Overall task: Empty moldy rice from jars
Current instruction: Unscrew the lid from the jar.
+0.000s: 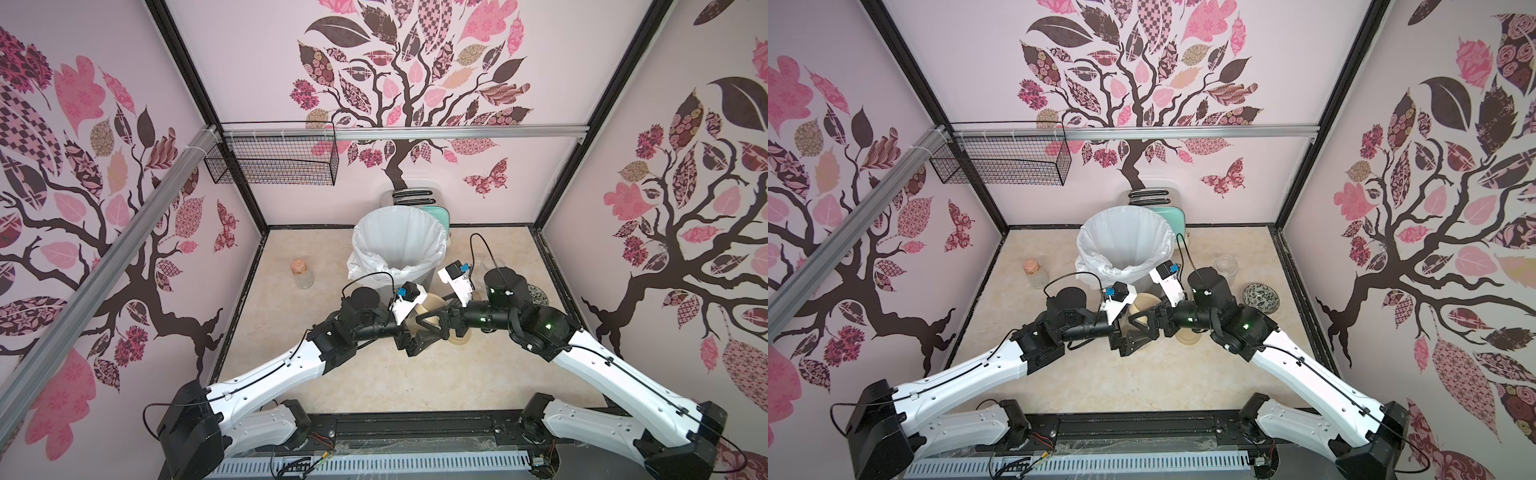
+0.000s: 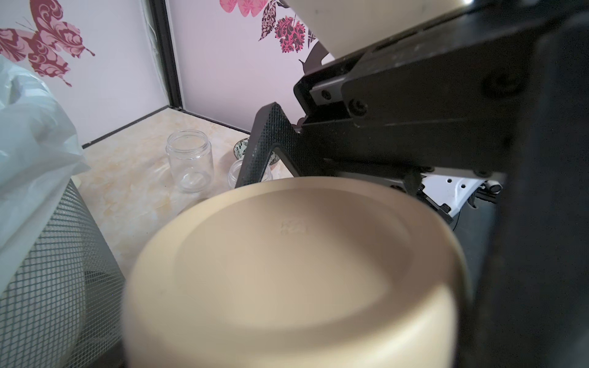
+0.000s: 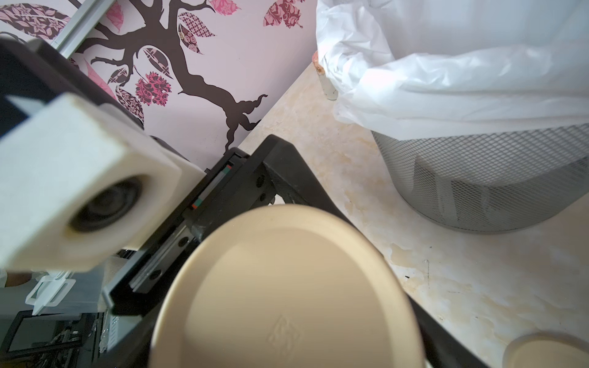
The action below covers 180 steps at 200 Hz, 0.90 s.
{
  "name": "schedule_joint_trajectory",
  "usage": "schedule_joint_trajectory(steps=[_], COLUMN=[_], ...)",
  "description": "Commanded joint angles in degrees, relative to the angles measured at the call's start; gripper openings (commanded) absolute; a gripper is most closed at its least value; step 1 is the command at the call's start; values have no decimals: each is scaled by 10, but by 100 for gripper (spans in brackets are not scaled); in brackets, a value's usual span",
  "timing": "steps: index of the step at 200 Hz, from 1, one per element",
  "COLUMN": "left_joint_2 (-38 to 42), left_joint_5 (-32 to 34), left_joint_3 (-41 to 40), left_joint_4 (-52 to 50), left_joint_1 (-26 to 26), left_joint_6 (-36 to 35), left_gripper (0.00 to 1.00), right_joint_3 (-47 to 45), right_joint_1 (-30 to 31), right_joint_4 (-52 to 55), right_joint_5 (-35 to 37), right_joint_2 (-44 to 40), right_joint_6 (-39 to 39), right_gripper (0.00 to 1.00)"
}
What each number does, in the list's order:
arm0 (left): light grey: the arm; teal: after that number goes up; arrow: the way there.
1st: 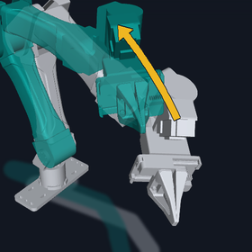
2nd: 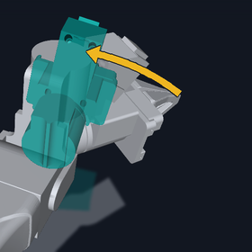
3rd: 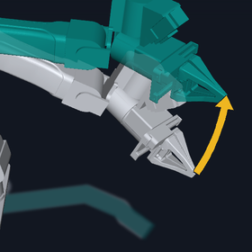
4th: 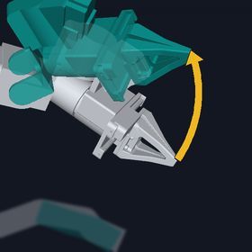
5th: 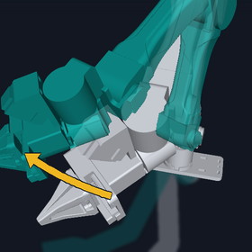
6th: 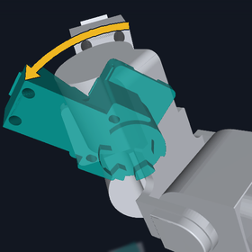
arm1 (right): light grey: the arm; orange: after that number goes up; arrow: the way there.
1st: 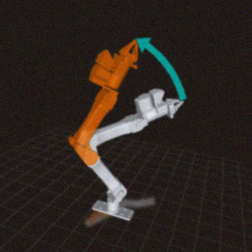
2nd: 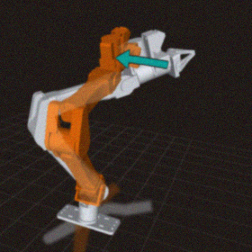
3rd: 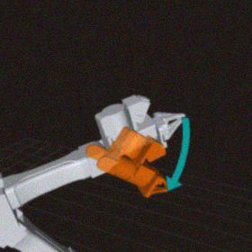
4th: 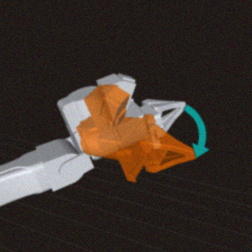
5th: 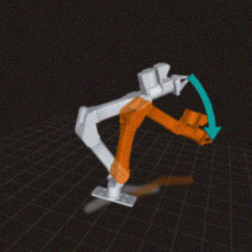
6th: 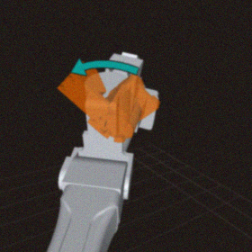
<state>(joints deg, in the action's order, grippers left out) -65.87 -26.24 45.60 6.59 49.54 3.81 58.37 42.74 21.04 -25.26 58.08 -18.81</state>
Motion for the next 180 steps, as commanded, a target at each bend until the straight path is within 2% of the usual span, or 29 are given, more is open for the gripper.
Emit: schedule_joint_trajectory(steps=[1, 64, 129, 156, 180], left_joint_2=[-2, 0, -12, -15, -16], left_joint_5=[-2, -44, -76, -78, -78], left_joint_3=[3, -11, 2, 8, 11], left_joint_4=[-8, 22, 6, -4, -3], left_joint_1=[-4, -12, -14, -14, -14], left_joint_6=[15, 49, 37, 22, 20], left_gripper=[97, 96, 84, 75, 74], right_joint_3=[50, 44, 31, 21, 17], right_joint_1=[7, 7, 7, 8, 8], right_joint_4=[-36, -53, -68, -74, -79], right_joint_5=[-21, -20, -29, -29, -29], right_joint_2=[-25, -40, -45, -46, -45], right_joint_6=[7, 3, -8, -14, -18], right_gripper=[61, 61, 61, 65, 66])
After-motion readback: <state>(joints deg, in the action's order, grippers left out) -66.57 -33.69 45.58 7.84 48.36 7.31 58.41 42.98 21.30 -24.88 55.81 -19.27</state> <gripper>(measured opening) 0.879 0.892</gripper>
